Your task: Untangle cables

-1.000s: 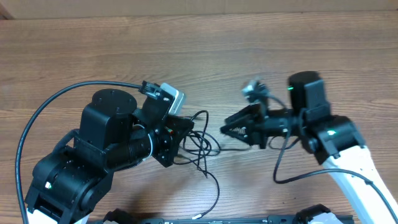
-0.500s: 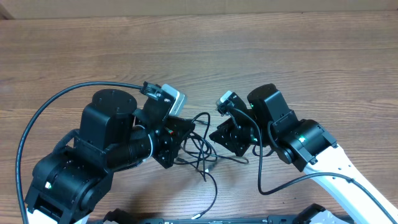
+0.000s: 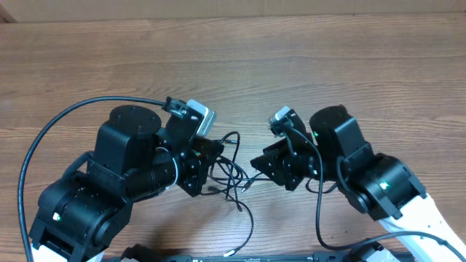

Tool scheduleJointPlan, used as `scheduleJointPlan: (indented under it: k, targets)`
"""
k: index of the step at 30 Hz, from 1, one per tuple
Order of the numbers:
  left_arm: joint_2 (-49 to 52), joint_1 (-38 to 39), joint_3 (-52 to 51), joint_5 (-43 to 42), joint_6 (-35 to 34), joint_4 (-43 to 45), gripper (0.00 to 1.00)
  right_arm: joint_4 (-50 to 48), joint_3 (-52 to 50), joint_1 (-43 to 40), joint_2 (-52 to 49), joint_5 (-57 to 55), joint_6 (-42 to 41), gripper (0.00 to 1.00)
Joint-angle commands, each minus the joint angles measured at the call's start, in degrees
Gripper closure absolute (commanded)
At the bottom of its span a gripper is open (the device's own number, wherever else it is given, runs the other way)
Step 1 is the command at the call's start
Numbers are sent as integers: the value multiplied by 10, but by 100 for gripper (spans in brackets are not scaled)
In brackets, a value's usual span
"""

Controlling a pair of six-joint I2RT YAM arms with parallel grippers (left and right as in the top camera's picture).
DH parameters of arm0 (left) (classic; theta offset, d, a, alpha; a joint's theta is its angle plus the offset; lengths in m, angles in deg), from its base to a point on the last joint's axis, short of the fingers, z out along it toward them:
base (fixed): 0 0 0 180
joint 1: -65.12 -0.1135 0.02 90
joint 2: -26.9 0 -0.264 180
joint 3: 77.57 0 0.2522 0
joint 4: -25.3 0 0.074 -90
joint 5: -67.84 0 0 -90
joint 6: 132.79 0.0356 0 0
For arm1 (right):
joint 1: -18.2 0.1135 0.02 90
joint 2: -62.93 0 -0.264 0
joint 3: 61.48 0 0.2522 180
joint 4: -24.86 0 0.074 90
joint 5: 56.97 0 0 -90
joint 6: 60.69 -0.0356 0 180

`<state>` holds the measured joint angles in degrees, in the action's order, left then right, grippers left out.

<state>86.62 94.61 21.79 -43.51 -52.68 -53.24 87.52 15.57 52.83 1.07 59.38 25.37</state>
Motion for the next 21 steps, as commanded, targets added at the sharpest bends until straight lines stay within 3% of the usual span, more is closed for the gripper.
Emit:
scheduleJointPlan:
  k: [1, 8, 14, 21]
  targets:
    - [-9, -2, 5, 3, 13, 12, 96, 2, 7, 16, -3, 20, -12, 61]
    - [-9, -2, 5, -2, 11, 12, 96, -38, 7, 76, -31, 13, -12, 61]
    - [-9, -2, 5, -14, 11, 11, 96, -50, 7, 97, -78, -104, -37, 62]
    - [-9, -2, 5, -12, 11, 3, 96, -52, 8, 97, -94, -76, -38, 90]
